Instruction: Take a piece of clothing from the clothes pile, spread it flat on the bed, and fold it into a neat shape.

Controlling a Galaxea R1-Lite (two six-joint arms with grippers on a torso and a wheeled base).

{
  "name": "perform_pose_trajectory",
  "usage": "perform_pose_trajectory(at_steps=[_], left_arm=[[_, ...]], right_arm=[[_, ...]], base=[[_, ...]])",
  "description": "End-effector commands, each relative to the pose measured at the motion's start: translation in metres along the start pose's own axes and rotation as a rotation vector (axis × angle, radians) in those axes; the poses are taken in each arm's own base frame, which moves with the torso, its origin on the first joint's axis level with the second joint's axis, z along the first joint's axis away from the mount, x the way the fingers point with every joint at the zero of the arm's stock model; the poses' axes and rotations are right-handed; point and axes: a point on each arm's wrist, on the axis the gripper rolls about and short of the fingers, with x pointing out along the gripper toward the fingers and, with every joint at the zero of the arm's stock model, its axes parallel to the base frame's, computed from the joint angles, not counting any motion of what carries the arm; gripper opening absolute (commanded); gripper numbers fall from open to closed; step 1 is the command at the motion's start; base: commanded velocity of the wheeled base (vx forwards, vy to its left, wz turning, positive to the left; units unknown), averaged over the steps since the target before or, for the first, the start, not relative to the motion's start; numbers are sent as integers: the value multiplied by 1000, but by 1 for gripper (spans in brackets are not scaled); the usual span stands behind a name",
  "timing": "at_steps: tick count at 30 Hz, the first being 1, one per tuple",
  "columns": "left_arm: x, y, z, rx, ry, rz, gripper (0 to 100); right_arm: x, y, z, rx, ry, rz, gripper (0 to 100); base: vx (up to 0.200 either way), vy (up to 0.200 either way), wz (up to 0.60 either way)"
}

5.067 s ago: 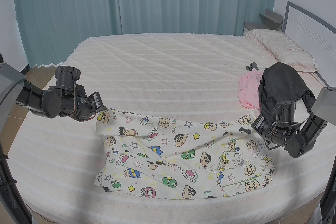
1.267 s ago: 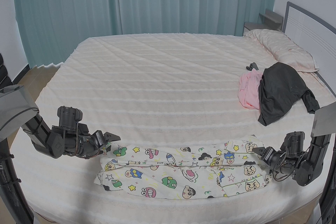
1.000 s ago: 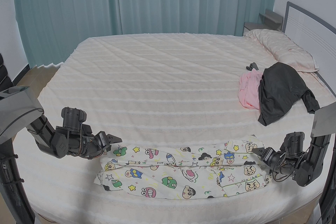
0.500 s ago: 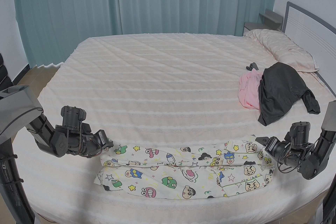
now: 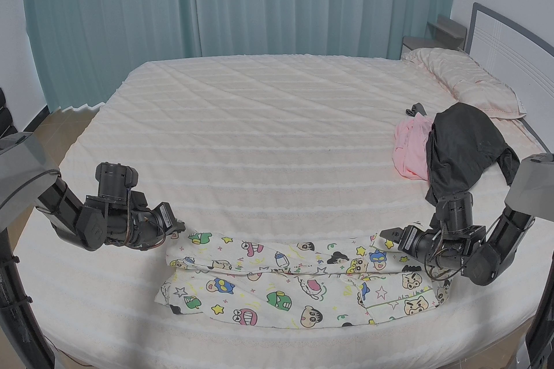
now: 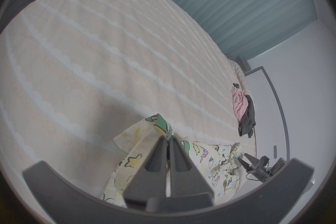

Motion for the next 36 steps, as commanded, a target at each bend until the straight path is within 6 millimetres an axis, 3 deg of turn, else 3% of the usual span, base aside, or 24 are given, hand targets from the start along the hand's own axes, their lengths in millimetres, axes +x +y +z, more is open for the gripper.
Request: perform_pose_trajectory(at_steps=[1, 13, 24, 25, 31, 36], left_arm=[[-3, -9, 11, 14, -30, -20, 0], [-2, -29, 33, 59, -79, -71, 0], [16, -13, 28, 96, 50, 32, 0], [18, -11, 28, 99, 54, 35, 100], [29, 11, 21, 154, 100, 76, 100], [23, 26, 20, 203, 111, 19, 100]], right_arm=[[27, -13, -17, -15, 75, -59, 100], [36, -21, -25, -3, 80, -65, 100], [36, -23, -27, 6, 86, -70, 100], [36, -23, -27, 9, 86, -70, 100], [36, -22, -27, 20, 84, -70, 100], [35, -24, -28, 21, 89, -76, 100]], base=[[0, 0, 0], [0, 0, 0], [0, 0, 0], [0, 0, 0], [0, 0, 0], [0, 0, 0]])
